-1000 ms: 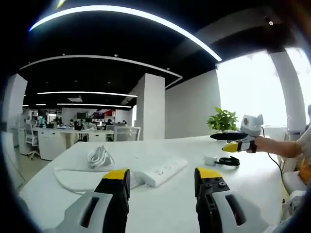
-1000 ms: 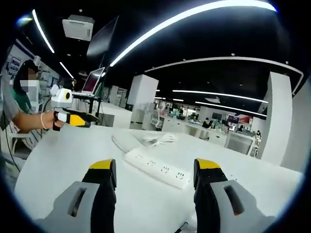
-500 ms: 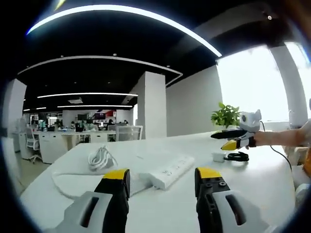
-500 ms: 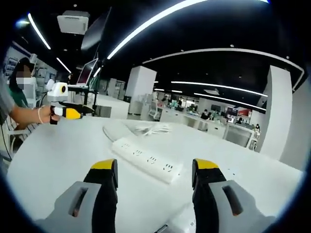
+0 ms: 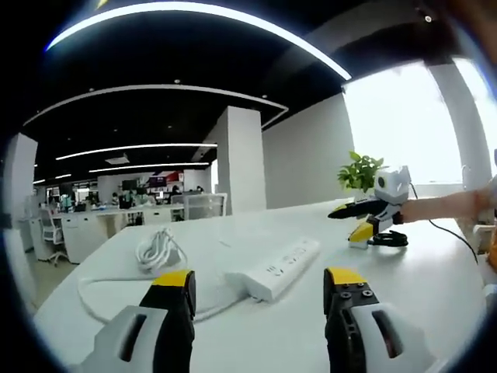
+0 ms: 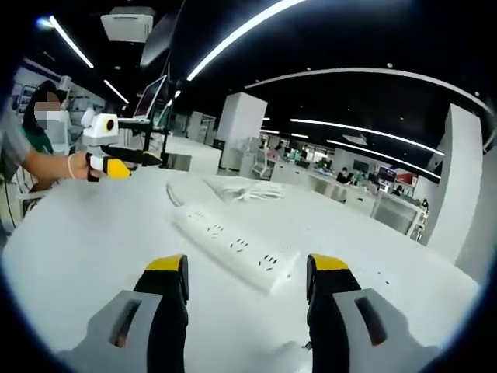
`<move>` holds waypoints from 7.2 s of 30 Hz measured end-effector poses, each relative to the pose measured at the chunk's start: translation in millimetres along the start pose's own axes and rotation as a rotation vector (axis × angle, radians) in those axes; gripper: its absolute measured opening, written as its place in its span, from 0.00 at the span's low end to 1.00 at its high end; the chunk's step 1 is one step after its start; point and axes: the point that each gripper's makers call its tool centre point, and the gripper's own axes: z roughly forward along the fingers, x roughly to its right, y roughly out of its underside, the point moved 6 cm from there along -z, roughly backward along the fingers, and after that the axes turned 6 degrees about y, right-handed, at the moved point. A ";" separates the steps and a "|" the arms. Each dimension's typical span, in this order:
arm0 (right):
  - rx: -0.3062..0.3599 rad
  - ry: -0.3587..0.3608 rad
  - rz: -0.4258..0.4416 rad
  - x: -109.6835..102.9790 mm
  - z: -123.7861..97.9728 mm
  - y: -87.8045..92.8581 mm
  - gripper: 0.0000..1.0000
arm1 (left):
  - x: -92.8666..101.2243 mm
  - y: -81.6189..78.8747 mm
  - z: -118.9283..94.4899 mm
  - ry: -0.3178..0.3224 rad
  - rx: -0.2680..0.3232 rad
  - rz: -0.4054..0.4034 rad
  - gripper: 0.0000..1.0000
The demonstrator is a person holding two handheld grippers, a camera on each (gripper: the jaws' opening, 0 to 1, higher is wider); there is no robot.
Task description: Straighten the power strip on the desk, plug the charger into it
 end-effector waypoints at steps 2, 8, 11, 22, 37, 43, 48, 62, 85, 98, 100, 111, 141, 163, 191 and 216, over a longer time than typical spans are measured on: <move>-0.008 -0.004 0.022 3.3 4.5 2.8 0.61 | -2.5 3.1 4.7 -0.011 -0.013 0.007 0.71; -0.058 -0.039 0.057 13.0 16.9 18.3 0.61 | -6.3 13.6 18.0 -0.004 -0.043 -0.051 0.87; -0.060 -0.047 0.109 17.6 20.3 22.0 0.61 | -7.6 17.0 21.7 -0.006 -0.054 -0.029 0.84; -0.088 -0.063 0.127 20.2 30.1 27.5 0.61 | -11.8 23.1 44.6 -0.006 -0.112 0.006 0.84; -0.143 -0.103 0.126 5.1 40.4 35.8 0.62 | -18.2 31.8 69.9 0.025 -0.186 -0.030 0.81; -0.131 -0.078 0.164 11.4 43.4 32.9 0.58 | -19.0 32.7 77.9 0.053 -0.216 -0.040 0.79; -0.132 -0.086 0.174 9.3 45.8 31.2 0.54 | -18.9 36.5 81.7 0.057 -0.248 -0.037 0.78; -0.174 -0.076 0.184 6.3 48.2 36.2 0.47 | -17.3 38.0 85.2 0.066 -0.274 -0.037 0.75; -0.199 -0.061 0.179 5.5 51.1 38.2 0.37 | -16.4 36.5 90.8 0.082 -0.295 -0.030 0.59; -0.208 -0.032 0.154 5.9 50.7 40.0 0.30 | -11.9 37.2 94.6 0.093 -0.299 -0.037 0.56; -0.209 -0.027 0.163 7.5 51.0 40.3 0.29 | -11.1 38.9 93.9 0.093 -0.302 -0.049 0.56; -0.210 -0.019 0.186 11.2 51.8 40.7 0.27 | -16.0 37.9 94.3 0.084 -0.303 -0.106 0.51; -0.246 0.032 0.179 5.7 44.2 38.9 0.25 | -19.4 39.0 101.2 0.097 -0.344 -0.002 0.46; -0.262 0.081 0.205 -0.2 37.4 37.7 0.24 | -24.9 38.2 101.1 0.153 -0.345 0.019 0.43; -0.283 0.146 0.201 -10.6 28.8 33.7 0.23 | -30.3 37.0 100.4 0.242 -0.350 0.051 0.42; -0.281 0.154 0.209 -14.5 17.1 32.3 0.21 | -30.9 36.2 102.2 0.308 -0.345 0.063 0.42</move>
